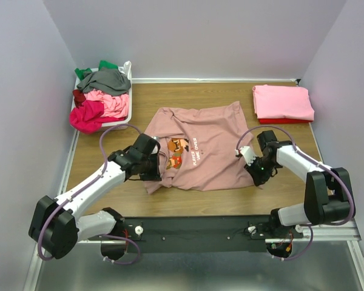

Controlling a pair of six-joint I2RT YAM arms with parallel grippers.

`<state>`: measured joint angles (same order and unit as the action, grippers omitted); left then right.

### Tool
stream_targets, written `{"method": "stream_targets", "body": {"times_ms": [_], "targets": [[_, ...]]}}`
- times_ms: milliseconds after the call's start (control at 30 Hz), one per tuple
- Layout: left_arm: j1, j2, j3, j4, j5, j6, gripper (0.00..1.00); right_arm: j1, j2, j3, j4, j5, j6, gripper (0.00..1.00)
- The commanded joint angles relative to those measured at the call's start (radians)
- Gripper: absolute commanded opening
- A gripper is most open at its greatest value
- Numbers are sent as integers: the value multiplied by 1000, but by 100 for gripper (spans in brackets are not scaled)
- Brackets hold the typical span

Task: Fold and stack the t-shirts
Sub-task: Flatten the tshirt out

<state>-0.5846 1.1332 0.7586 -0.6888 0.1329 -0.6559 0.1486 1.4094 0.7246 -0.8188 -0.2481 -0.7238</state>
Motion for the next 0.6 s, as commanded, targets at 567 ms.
{"method": "stream_targets", "body": {"times_ms": [567], "targets": [[301, 98, 684, 342, -10, 174, 0, 9, 303, 1266, -191, -24, 18, 0]]}}
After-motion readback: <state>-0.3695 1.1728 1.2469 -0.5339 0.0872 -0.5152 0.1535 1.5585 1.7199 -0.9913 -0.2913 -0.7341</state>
